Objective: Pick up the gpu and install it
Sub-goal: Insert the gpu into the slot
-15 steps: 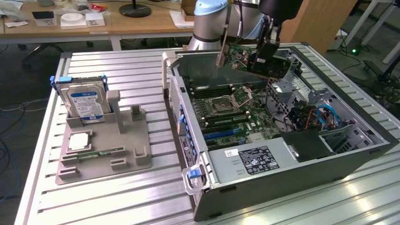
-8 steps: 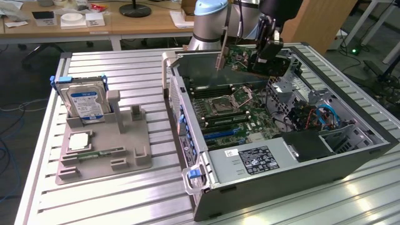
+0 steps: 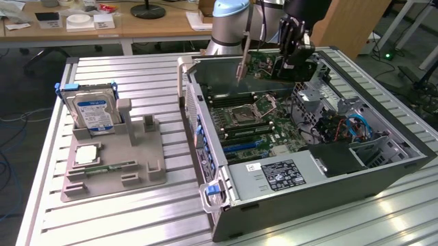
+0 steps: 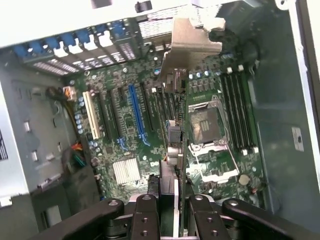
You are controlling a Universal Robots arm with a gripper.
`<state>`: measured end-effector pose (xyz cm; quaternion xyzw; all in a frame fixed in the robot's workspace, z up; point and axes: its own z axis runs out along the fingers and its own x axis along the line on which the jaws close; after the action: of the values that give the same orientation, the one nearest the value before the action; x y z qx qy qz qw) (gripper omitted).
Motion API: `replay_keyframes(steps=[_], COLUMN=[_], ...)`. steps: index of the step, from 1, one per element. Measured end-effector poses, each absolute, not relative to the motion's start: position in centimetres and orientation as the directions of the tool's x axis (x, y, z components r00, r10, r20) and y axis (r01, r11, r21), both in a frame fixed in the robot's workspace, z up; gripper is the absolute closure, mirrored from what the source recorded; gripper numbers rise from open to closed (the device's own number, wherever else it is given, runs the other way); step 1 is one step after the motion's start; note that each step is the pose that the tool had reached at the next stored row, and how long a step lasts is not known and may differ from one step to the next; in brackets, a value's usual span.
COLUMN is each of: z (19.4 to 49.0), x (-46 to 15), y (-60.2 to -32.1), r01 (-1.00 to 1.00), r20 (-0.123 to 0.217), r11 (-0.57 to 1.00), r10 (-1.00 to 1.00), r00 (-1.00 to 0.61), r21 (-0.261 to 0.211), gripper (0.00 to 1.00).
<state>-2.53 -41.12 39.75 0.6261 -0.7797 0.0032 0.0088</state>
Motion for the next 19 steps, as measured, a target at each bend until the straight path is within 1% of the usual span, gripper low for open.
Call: replay_keyframes(steps=[14,19], z=[39.75,39.75], x=[-2.53,-2.53], y=[-41.12,-41.12], r01=[-1.0,-0.999], r20=[0.022,0.022], r11=[-0.022,-0.042], r10=[-1.0,-0.999], r00=[0.022,0.042], r21=[0.006,0.006], gripper=[0.73,0.73])
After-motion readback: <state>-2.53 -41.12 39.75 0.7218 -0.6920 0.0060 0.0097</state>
